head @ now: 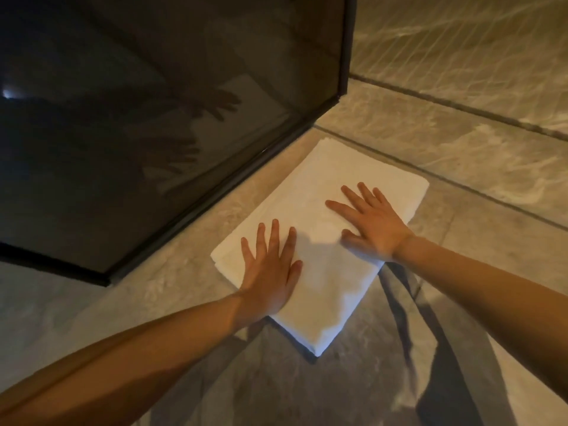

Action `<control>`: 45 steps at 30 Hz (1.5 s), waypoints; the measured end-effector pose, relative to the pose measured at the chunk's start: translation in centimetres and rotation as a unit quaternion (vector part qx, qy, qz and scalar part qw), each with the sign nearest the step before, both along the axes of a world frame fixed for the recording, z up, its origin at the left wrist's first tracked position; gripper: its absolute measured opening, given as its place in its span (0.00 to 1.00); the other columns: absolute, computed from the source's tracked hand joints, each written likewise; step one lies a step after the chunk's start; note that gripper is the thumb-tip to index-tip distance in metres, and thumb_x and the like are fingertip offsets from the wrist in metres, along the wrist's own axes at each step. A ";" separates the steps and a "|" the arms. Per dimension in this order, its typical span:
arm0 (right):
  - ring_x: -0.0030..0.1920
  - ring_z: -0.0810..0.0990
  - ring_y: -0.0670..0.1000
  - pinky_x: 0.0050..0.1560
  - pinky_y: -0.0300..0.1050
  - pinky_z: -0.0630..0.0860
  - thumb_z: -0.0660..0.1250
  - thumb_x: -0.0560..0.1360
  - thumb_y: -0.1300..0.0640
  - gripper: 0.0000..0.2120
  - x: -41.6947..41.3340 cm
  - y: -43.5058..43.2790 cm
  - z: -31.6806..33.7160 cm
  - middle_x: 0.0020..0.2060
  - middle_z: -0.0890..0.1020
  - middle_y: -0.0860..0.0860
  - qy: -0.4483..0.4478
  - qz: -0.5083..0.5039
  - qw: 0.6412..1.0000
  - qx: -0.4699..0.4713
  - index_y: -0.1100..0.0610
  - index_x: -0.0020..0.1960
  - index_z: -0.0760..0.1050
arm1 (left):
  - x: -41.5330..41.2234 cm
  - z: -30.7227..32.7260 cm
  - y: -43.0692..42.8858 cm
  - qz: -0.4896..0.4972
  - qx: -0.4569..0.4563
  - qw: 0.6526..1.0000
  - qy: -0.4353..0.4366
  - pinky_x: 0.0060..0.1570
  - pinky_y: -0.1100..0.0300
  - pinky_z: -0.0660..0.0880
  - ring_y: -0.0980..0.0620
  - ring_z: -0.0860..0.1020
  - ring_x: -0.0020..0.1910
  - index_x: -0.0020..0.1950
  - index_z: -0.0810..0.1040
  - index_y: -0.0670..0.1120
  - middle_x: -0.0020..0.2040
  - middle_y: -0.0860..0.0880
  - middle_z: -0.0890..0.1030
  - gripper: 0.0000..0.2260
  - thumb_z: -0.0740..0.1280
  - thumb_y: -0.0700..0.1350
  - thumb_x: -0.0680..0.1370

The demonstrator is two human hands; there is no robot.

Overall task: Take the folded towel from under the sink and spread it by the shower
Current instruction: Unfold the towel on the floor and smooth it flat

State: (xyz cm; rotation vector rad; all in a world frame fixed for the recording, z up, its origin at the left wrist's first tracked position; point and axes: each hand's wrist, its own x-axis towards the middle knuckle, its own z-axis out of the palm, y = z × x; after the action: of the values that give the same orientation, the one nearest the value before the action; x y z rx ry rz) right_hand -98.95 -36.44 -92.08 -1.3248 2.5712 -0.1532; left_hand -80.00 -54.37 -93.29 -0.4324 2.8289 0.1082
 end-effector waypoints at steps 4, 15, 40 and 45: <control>0.78 0.50 0.62 0.75 0.62 0.47 0.49 0.77 0.40 0.30 3.3 -0.9 -0.6 0.79 0.56 0.54 0.018 -0.045 0.997 -0.057 0.42 0.78 0.52 | -0.2 1.0 -1.9 -0.058 0.011 0.998 0.000 0.73 0.39 0.40 0.42 0.40 0.77 0.78 0.41 0.54 0.80 0.47 0.41 0.29 0.47 0.60 0.81; 0.78 0.50 0.57 0.76 0.59 0.49 0.44 0.79 0.38 0.28 3.5 -0.5 -1.4 0.78 0.57 0.50 0.026 -0.035 0.997 -0.062 0.41 0.78 0.52 | 4.7 5.5 -9.9 0.012 0.220 0.971 0.095 0.61 0.69 0.63 0.49 0.70 0.65 0.72 0.70 0.45 0.68 0.44 0.69 0.27 0.72 0.43 0.74; 0.77 0.53 0.54 0.75 0.53 0.49 0.52 0.76 0.41 0.27 3.3 -1.5 -0.1 0.76 0.61 0.48 -0.043 -0.101 0.992 -0.063 0.41 0.76 0.59 | -0.4 12.3 -10.4 0.122 0.608 0.770 -0.154 0.68 0.46 0.69 0.50 0.70 0.69 0.68 0.75 0.56 0.70 0.59 0.69 0.26 0.62 0.31 0.76; 0.61 0.71 0.62 0.62 0.55 0.68 0.52 0.83 0.48 0.21 0.3 -5.1 6.8 0.61 0.74 0.58 -0.267 -0.180 0.926 -0.198 0.37 0.75 0.58 | -0.8 13.7 -8.1 0.060 0.583 0.791 -0.176 0.67 0.56 0.70 0.54 0.68 0.69 0.68 0.75 0.59 0.70 0.60 0.69 0.26 0.61 0.33 0.77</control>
State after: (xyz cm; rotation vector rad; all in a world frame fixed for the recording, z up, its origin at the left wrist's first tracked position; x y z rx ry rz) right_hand -98.64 -41.51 -85.31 -0.7422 2.3273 -0.9985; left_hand -80.80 -62.45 -79.54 -0.2634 1.8465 1.4970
